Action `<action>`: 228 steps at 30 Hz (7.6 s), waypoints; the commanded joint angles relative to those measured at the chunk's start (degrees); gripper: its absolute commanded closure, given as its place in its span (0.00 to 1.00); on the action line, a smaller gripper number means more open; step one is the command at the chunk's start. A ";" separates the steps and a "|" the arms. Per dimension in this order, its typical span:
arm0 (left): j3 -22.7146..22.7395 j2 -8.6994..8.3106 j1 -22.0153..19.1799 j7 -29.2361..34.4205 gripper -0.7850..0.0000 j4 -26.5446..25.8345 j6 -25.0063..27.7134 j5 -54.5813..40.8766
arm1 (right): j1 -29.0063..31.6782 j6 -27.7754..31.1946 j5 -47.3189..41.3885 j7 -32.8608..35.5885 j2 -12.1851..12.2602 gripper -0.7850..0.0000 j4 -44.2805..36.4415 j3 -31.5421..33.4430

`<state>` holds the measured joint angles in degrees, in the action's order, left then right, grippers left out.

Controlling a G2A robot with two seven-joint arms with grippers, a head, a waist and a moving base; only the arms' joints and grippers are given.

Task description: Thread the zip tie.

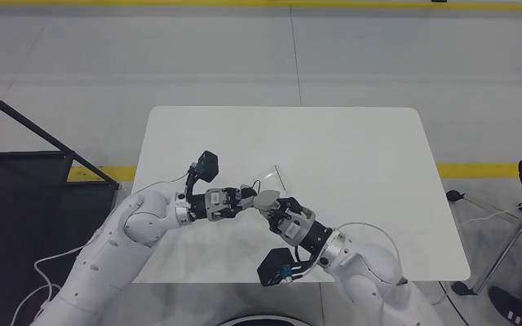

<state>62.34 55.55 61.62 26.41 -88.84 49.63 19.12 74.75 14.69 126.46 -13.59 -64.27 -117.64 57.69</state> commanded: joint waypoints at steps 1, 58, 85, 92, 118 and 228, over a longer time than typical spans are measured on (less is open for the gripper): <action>0.06 0.03 -0.11 0.06 1.00 0.11 -0.26 -0.45 | 0.09 0.11 0.88 -0.46 0.03 1.00 -0.10 -0.06; 2.00 1.12 0.85 -5.06 1.00 0.43 0.30 3.55 | -2.78 9.72 12.89 -1.02 -0.06 1.00 -0.13 -4.41; 3.08 1.13 0.58 -6.68 1.00 -0.29 0.78 18.77 | 0.47 16.15 6.74 -24.17 3.08 1.00 -1.53 7.69; 2.96 1.22 2.23 -8.14 1.00 -3.08 -2.10 22.48 | -0.86 20.35 8.52 -21.31 3.09 1.00 -1.48 5.34; 3.75 1.28 4.08 -10.71 1.00 -4.77 -2.44 26.57 | -6.12 25.32 8.72 -16.26 3.56 1.00 0.24 1.34; 2.81 0.90 3.76 -3.66 1.00 -4.82 3.36 19.88 | -0.85 7.52 7.76 -10.75 5.47 1.00 -1.66 3.65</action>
<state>65.18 56.47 65.45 22.58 -93.69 52.90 39.32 74.01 21.79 133.82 -24.19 -58.83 -119.26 61.46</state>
